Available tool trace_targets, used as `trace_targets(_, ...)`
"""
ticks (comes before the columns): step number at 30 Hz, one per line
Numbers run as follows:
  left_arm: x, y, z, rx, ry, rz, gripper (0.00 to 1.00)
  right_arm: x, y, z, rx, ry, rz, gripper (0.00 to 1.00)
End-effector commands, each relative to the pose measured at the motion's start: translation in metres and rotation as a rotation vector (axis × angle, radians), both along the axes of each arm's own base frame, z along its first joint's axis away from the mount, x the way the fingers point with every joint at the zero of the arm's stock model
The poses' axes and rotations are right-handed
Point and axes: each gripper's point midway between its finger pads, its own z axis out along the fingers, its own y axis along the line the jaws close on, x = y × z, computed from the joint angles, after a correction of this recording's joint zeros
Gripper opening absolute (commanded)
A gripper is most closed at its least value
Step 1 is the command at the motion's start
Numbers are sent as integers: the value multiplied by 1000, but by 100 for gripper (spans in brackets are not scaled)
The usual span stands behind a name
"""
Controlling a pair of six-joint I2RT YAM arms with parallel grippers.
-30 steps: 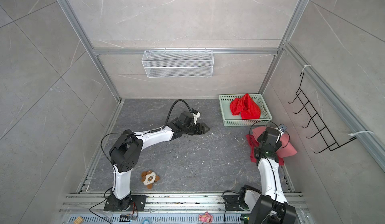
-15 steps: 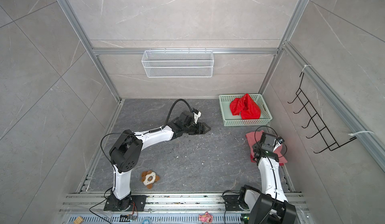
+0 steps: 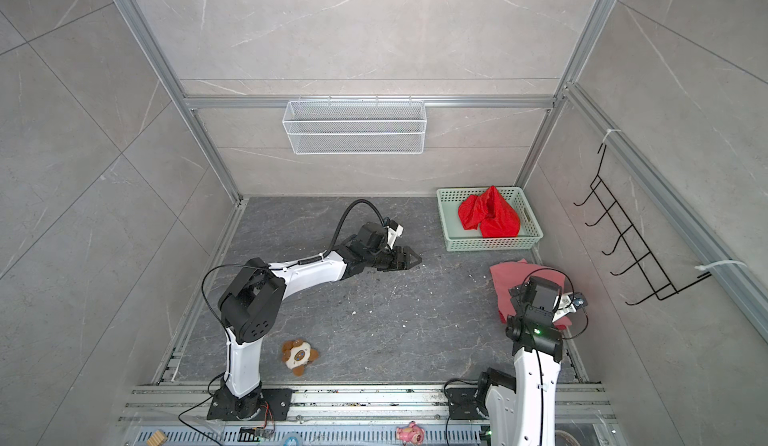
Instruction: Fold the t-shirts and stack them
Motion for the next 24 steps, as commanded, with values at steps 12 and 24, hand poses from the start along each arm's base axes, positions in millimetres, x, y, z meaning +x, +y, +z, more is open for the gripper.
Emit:
trace_targets(12,0,-6,7,-59,-12,-27,78,21,-31,17,184,-293,-17,99)
trace_targets(24,11,1,3,-67,3,0,78,-7,-73,-28,548,-548,-158,99)
